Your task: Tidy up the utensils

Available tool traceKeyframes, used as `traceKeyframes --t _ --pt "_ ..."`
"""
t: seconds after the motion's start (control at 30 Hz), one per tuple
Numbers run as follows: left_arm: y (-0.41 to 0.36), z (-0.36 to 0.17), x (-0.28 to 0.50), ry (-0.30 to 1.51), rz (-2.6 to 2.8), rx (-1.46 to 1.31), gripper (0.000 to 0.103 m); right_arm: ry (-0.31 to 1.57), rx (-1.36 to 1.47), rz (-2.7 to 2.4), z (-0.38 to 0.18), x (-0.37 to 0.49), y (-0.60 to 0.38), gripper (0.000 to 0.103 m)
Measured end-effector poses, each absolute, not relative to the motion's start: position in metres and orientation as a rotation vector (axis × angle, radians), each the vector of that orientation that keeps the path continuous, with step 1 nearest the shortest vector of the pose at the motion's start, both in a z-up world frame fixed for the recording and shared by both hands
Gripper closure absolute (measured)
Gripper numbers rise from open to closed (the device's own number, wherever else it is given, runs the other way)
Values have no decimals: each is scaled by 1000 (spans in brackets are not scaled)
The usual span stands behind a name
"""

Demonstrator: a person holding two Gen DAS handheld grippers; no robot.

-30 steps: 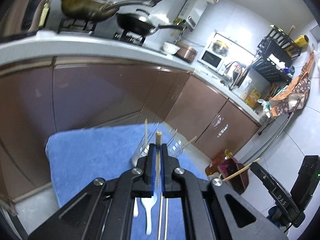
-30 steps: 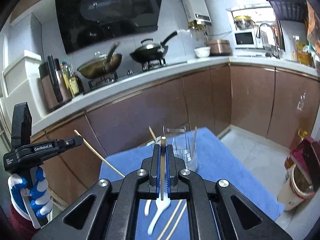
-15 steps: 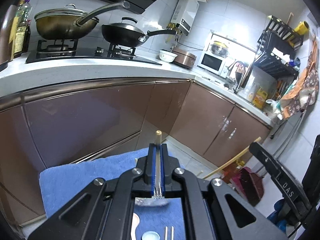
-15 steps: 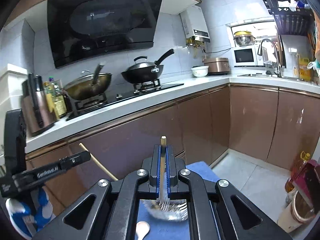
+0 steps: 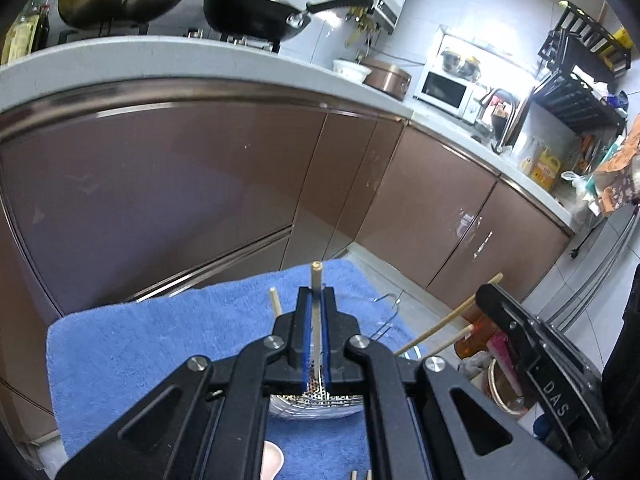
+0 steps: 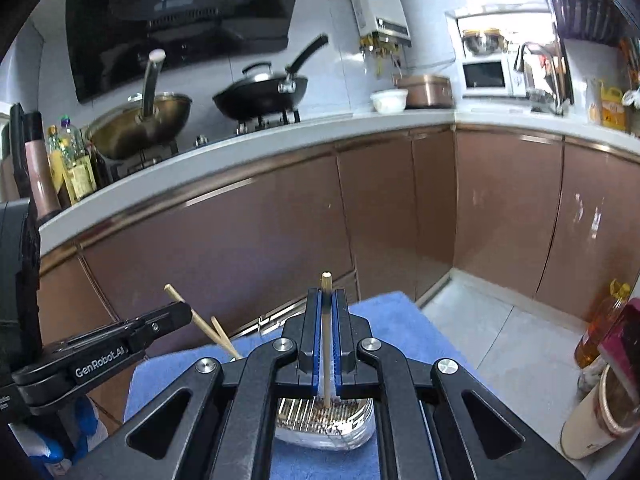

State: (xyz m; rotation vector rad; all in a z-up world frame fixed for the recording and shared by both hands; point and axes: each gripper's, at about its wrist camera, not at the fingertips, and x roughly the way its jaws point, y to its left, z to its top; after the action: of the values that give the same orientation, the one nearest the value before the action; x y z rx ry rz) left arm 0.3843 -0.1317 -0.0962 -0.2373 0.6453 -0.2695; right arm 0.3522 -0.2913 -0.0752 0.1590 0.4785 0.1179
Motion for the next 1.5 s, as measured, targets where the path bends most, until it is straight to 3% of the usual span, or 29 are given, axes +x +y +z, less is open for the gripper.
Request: traceKeyframes --t 0.1,0.17,0.23,0.37,0.5,0.67,0.87,0.93,1.27,1.5 --pt "-131 -102 384 644 -278 -242 98 496 166 123 -85 353 -292 92" --pt "-129 -102 382 644 -290 -244 97 488 178 121 -83 348 -294 75" --pt "-128 -97 376 628 -295 -241 92 470 189 121 -77 341 -296 72" --pt "-120 -76 354 565 -301 -250 66 424 190 118 -56 323 -297 64" --pt "-113 -49 324 476 -293 -235 53 367 194 109 -32 296 -300 50" --pt "-100 -19 281 357 -272 -209 46 302 201 94 -6 263 -302 23" --pt "-78 9 233 229 -230 -214 46 237 210 61 18 223 -304 4" --pt "-69 17 222 216 -221 -227 46 212 207 49 24 208 -304 0" --pt "-34 42 162 158 -170 -208 46 83 160 -24 51 147 -300 0" --pt "-19 53 112 78 -118 -185 39 -9 123 -23 64 99 -289 0"
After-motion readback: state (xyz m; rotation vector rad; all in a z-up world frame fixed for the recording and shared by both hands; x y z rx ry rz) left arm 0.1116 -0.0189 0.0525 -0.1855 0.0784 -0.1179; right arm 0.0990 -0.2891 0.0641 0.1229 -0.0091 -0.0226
